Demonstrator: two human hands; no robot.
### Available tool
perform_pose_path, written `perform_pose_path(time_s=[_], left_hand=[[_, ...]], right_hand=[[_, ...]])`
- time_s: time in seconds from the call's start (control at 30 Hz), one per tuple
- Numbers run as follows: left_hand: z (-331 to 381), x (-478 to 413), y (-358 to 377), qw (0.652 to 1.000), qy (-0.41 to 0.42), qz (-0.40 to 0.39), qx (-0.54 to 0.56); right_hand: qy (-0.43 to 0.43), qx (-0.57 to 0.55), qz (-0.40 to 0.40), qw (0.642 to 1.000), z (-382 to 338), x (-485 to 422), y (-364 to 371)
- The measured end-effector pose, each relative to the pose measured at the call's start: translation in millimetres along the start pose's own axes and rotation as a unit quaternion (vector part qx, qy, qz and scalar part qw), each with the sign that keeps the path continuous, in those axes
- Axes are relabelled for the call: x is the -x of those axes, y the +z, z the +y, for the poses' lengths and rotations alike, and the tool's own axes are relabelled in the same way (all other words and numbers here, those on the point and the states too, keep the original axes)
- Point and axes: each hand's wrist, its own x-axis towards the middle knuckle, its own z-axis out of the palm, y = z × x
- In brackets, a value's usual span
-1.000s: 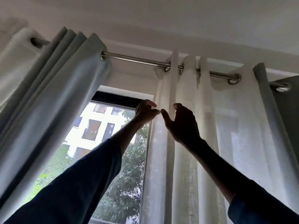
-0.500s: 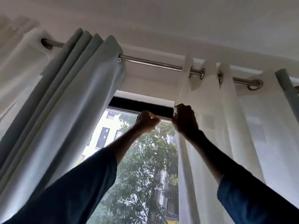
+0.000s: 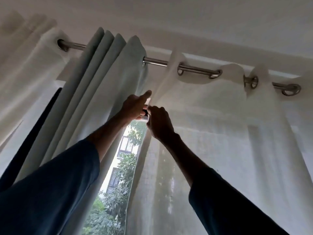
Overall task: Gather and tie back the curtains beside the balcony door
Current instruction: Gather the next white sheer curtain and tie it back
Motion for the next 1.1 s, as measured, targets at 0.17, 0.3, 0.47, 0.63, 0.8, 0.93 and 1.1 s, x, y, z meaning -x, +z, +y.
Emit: perform_pose_path(time_s=[0.17,0.3,0.47,0.63,0.8,0.93,1.1], left_hand=[[20,15,45,0.984,0.059,-0.008,-0.17],[34,19,80,0.944,0.084,0.045,-0.316],[49,30,98,0.941,0.093,0.053,-0.32],[44,38,111,0.929,0.18,0.078,-0.313],[42,53,113,0.914,0.269,0.05,-0.299],[31,64,109,0.906,0.251,-0.009,-0.341],[25,72,98,0.901,0.215,-0.045,-0.374]], right_hand=[[0.011,0.011,-0.001,1.0,39,37,-7],[-0.003,-0.009,-0.051,0.999,63,58,-30],[0.078,-0.048,-0.003,0.996,99,85,-82],[0.145,0.06,0.246,0.957,161,95,-119],[0.32,-0.017,0.119,0.94,199,100,-125],[0.329,-0.027,0.086,0.94,205,102,-115],[0.266,-0.023,0.06,0.962,175,79,-104]])
